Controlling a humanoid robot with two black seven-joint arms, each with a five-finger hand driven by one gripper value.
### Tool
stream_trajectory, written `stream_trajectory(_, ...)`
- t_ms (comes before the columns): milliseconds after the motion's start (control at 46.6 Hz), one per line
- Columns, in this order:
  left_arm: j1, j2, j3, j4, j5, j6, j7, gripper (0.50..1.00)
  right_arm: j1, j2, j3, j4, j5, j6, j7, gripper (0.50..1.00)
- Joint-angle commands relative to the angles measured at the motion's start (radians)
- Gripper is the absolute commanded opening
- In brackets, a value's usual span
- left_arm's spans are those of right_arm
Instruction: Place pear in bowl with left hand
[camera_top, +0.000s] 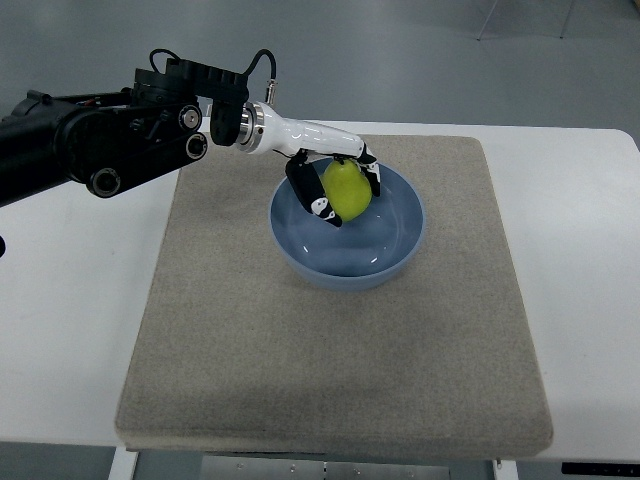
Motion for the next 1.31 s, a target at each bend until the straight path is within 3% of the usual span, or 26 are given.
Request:
stream_trajectory(0,0.000,0.001,-0.002,0.000,-0.003,0.002,-0.002,0.580,0.000,0.000,0.000,0.000,0.000,0.000,0.000,0.924)
stream_trajectory(43,0.002,0.001,-0.004,0.000,-0.008,0.002,-0.002,0.728,0.000,0.000,0.000,0.000,0.000,0.000,0.000,0.924)
stream_trajectory(86,0.008,0.000,-0.004,0.000,-0.009,0.001,-0.002,0.805,0.000,0.000,0.002,0.000,0.000,0.000,0.000,0.924)
stream_trajectory(150,0.012,0.000,-0.004,-0.001,-0.011,0.001,-0.002,0.855,0.000,0.000,0.000,0.001,0.000,0.000,0.000,0.924)
stream_trajectory(322,0.025,-0.002,-0.002,-0.020,-0.014,-0.002,-0.002,0.893,0.000,0.000,0.000,0.000,0.000,0.000,0.000,0.924)
stream_trajectory(386,0.028,-0.002,-0.002,-0.023,-0.014,-0.002,-0.002,0.936,0.000,0.000,0.000,0.000,0.000,0.000,0.000,0.924)
stream_trajectory(1008,0.011,0.001,-0.060,-0.023,-0.023,0.004,0.000,0.954,0.000,0.000,0.000,0.000,0.000,0.000,0.000,0.924)
stream_trajectory(1287,0.019,0.009,-0.194,0.049,-0.034,0.019,0.008,0.956,0.000,0.000,0.000,0.000,0.000,0.001,0.000,0.924)
